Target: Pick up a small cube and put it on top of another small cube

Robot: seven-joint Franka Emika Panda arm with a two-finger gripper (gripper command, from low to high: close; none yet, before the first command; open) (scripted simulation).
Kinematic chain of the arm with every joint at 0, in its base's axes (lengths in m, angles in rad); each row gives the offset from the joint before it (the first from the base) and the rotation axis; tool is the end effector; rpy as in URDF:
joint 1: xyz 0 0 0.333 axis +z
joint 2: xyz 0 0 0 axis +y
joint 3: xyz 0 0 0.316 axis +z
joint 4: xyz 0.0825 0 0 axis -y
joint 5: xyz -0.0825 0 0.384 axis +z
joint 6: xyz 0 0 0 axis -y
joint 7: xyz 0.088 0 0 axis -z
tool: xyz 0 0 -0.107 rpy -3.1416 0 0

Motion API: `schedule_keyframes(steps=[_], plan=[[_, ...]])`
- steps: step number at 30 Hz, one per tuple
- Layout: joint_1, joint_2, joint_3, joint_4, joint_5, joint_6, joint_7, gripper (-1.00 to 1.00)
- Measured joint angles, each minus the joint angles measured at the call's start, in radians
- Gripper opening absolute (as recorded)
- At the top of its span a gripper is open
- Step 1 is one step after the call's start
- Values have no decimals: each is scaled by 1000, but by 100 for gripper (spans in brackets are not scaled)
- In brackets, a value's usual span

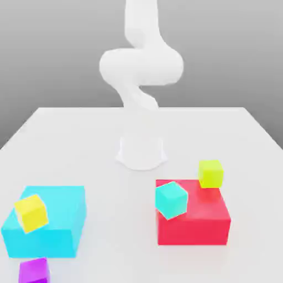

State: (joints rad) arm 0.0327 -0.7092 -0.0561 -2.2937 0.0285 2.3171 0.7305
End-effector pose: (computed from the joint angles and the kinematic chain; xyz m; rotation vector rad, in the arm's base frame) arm 0.3790 -0.0160 0.6826 -2.4813 0.9993 -0.9285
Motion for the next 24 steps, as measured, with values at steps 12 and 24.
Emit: schedule_keyframes(steps=[12,24], plan=[[105,440,-236,31,191,82,-374,0],[48,865,-307,58,343,170,-719,0]])
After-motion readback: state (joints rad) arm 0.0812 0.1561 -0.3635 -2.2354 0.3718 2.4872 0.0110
